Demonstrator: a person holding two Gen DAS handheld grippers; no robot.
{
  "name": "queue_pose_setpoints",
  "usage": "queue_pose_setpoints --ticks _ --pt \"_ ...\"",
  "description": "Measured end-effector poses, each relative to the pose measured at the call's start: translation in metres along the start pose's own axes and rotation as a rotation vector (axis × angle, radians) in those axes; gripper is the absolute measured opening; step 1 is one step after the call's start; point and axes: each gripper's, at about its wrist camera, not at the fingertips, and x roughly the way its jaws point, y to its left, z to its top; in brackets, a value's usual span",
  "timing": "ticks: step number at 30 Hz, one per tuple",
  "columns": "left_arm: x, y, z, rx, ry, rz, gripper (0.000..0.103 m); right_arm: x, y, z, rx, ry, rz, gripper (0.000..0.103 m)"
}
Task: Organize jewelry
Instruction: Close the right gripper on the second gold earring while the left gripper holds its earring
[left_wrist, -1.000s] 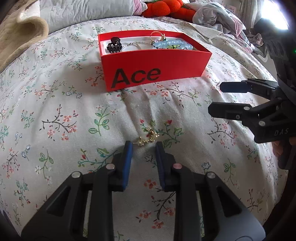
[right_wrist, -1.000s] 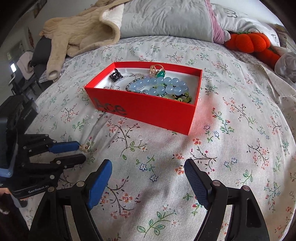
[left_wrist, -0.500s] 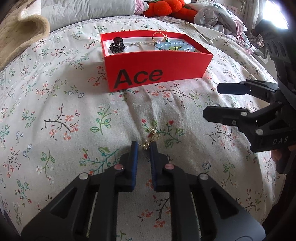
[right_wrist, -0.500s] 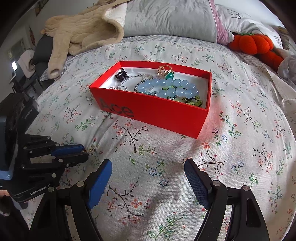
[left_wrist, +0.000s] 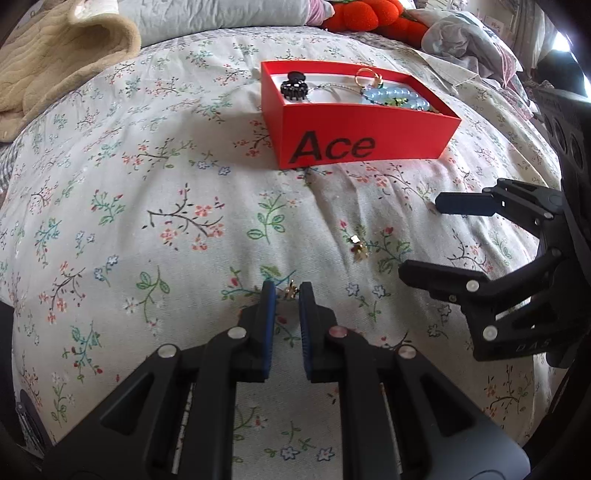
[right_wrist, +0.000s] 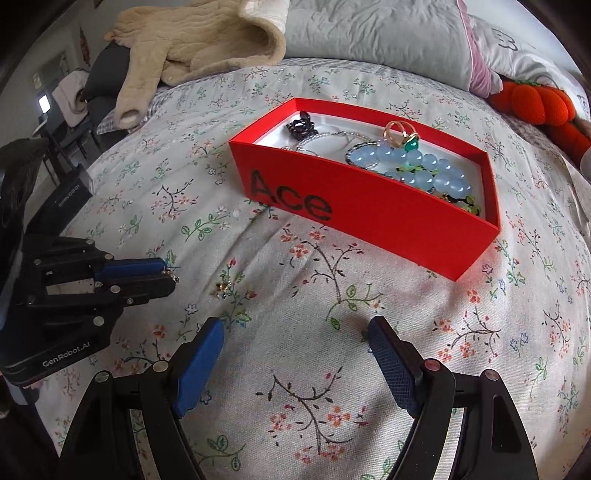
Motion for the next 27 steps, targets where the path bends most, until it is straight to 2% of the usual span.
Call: queue_pose_setpoints --ticks 7,14,22,24,27 --pt "-0.003 0.016 -0.003 -0.074 0.026 0.014 0.014 0.011 0.030 0.004 -0.139 -0.018 0.005 0.081" --pt "-0.003 0.021 -0.004 -0.091 0.036 0.009 0.014 0.022 0.052 0.005 -0.255 -0.052 -0.056 0.065" --pt "-0.003 0.021 -0.004 -0.102 0.040 0.012 0.014 0.021 0.055 0.004 -0.279 -0.051 -0.065 0.039" --pt "-0.003 0.022 -0.004 -0.107 0.040 0.011 0.014 0.023 0.059 0.004 -0.287 -0.028 -0.022 0.015" --pt "-0.003 0.023 -0.005 -0.116 0.042 0.006 0.014 0.023 0.063 0.003 -0.279 -0.019 -0.028 0.011"
